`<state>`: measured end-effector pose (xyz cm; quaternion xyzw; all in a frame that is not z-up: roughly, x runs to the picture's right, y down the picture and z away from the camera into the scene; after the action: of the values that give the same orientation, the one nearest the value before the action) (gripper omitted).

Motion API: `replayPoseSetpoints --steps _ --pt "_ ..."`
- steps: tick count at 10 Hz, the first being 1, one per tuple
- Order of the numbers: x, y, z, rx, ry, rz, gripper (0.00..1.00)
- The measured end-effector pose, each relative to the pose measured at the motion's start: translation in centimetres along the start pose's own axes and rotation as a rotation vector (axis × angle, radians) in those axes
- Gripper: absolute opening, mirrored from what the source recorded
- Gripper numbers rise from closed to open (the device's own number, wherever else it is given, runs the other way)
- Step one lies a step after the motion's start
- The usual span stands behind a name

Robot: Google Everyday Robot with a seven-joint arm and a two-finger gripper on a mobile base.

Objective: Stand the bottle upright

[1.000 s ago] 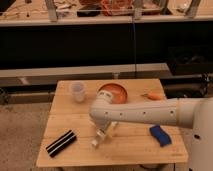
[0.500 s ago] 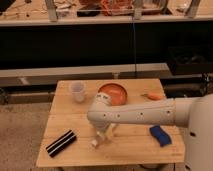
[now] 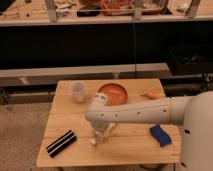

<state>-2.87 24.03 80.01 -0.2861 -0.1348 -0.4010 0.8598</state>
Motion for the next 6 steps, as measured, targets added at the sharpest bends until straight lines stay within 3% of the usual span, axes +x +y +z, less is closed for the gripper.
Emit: replayPoseSetpoints --steps 2,4,6 --pt "0.11 0.00 0.05 -0.001 -0.001 0.002 0.46" --pt "0.17 0.04 0.05 0.000 -0.002 0.003 0.33" --pt "0.21 0.16 0.07 0.000 -0.004 0.004 0.36"
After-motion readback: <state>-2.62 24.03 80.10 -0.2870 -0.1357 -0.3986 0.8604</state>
